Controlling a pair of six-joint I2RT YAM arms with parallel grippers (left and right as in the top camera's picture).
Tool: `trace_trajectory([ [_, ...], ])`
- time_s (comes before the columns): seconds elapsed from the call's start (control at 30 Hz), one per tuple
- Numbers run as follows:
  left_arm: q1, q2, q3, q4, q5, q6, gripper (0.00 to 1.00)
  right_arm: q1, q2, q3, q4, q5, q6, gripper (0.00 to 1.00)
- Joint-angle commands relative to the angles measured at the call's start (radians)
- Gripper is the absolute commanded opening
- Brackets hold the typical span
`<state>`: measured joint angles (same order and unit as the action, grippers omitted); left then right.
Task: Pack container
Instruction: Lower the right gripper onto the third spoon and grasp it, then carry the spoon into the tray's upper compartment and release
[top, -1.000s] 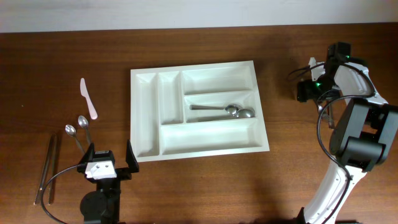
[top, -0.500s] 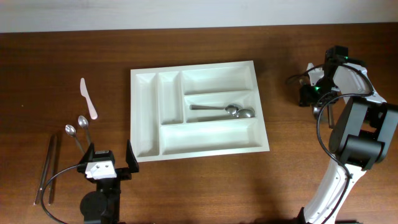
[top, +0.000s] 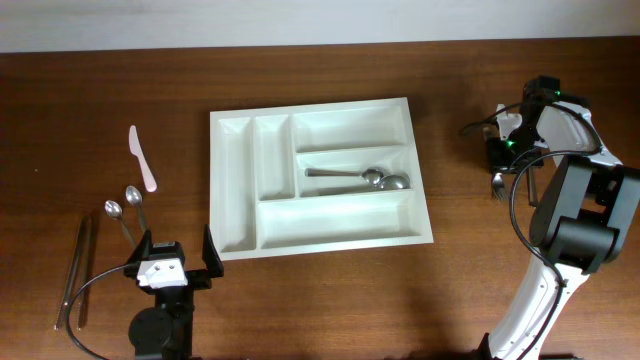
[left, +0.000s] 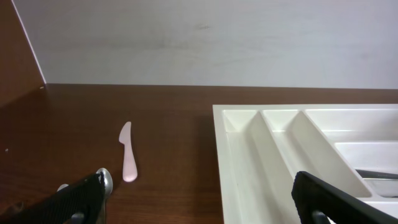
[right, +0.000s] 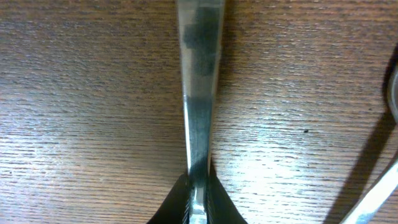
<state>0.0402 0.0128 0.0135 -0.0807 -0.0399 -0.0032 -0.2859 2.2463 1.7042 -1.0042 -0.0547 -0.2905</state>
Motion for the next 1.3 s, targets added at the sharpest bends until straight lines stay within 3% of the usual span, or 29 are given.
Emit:
trace_trajectory([
  [0.0,-0.004,-0.007,-0.005,-0.002,0.011,0.012,0.99,-0.002,0.023,-0.005,-0.005,-0.051,0.019,0.06],
  [0.47,-0.004,-0.007,-0.005,-0.002,0.011,0.012,0.99,0.002,0.016,0.114,-0.019,-0.143,0.019,0.04],
  [0.8,-0.004,-0.007,-0.005,-0.002,0.011,0.012,0.99,0.101,0.010,0.413,-0.167,-0.163,0.011,0.04],
  [0.97,-0.004,-0.007,-0.005,-0.002,0.011,0.012,0.99,0.198,0.010,0.568,-0.160,-0.150,0.010,0.04],
  [1.1,-0.004,-0.007,-0.005,-0.002,0.011,0.012,0.99,0.287,0.010,0.610,-0.123,-0.144,-0.118,0.04],
  [1.27,-0.004,-0.007,-0.005,-0.002,0.011,0.012,0.99,0.398,0.011,0.597,-0.119,-0.144,-0.398,0.04],
])
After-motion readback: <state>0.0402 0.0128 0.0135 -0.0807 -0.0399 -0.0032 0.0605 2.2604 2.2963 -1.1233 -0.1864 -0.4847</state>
